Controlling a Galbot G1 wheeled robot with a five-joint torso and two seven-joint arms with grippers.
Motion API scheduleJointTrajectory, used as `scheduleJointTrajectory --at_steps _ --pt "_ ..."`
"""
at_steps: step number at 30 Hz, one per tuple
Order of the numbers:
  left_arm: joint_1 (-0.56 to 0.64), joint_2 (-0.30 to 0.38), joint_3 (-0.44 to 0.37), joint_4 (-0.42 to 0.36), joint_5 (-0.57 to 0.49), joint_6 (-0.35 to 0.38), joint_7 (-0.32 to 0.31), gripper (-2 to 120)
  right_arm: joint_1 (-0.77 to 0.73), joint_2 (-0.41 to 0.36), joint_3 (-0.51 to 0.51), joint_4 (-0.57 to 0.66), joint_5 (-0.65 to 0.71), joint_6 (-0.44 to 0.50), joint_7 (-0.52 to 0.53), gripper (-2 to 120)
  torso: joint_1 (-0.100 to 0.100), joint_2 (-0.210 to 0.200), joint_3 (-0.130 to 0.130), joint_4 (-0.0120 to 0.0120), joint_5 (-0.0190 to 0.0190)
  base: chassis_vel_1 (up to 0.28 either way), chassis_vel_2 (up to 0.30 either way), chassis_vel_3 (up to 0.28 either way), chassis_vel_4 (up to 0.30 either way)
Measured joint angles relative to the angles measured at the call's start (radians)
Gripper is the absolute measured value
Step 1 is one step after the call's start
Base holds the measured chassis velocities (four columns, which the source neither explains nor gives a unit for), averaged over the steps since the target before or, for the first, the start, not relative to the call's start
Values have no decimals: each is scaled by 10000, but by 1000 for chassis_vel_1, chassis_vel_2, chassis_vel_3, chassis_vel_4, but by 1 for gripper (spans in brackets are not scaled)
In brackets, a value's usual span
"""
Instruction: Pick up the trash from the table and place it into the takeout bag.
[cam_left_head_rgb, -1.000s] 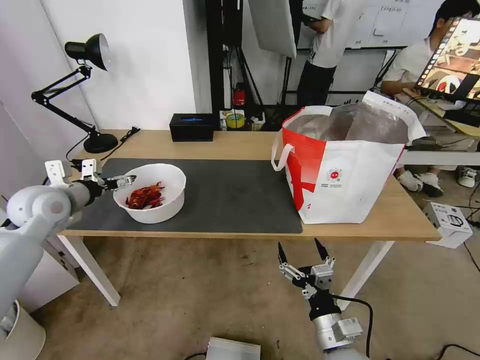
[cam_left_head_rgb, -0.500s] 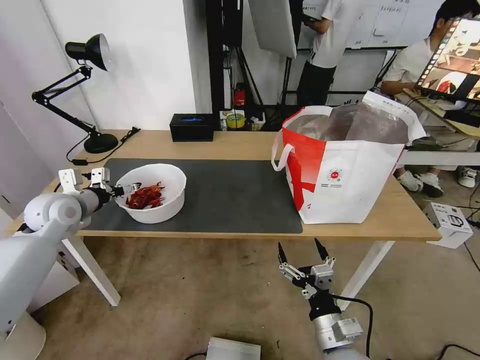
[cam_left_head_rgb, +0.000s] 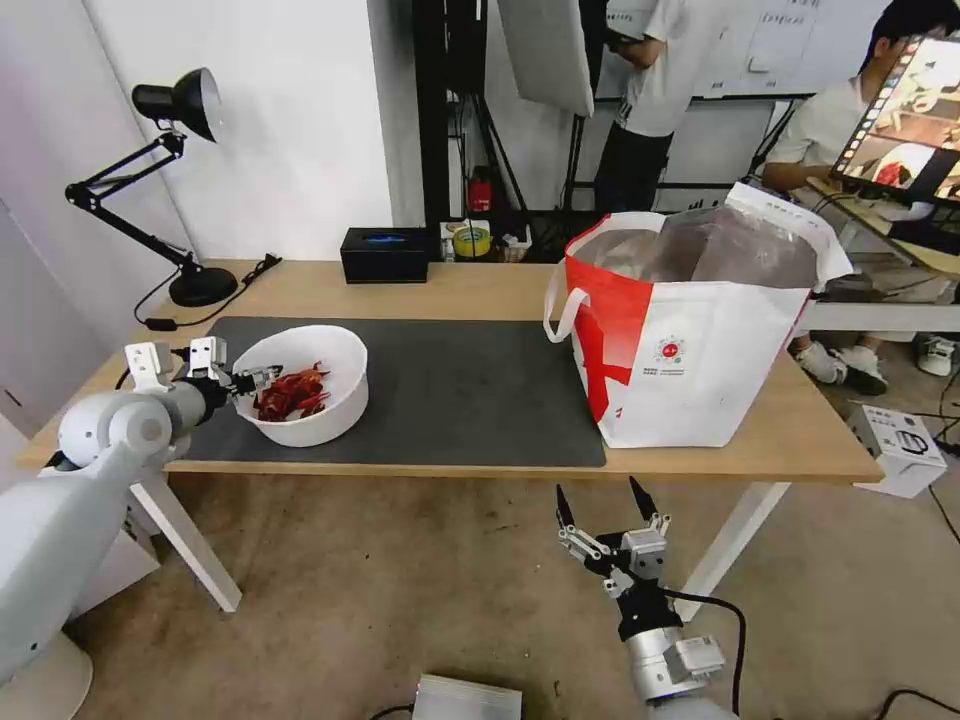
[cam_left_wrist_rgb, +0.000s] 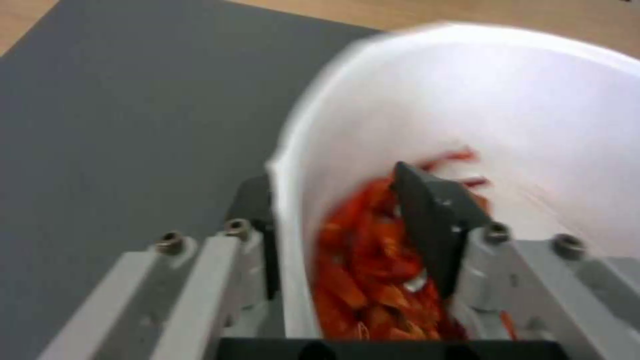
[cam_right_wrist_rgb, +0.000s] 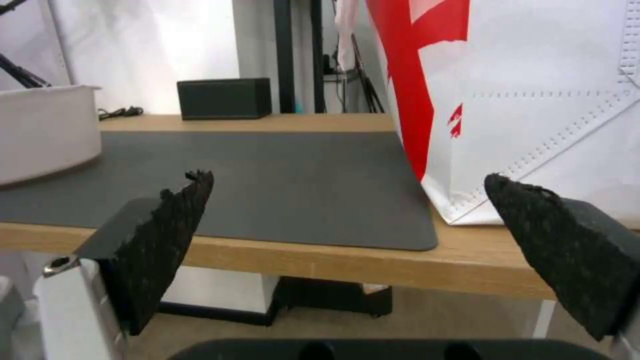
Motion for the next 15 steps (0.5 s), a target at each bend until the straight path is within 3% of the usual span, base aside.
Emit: scheduleJointTrajectory --at_steps 4,10,15 --pt "9 -2 19 -25 13 -2 15 27 0 0 0 0 0 0 0 100 0 0 1 0 -2 0 0 0 0" --pt "145 -29 19 -219 34 -29 40 0 0 0 0 1 0 0 0 100 0 0 0 0 0 0 0 0 0" --pt "198 -6 3 -367 17 -19 32 0 0 0 0 0 0 0 0 100 0 0 1 0 -2 0 0 0 0"
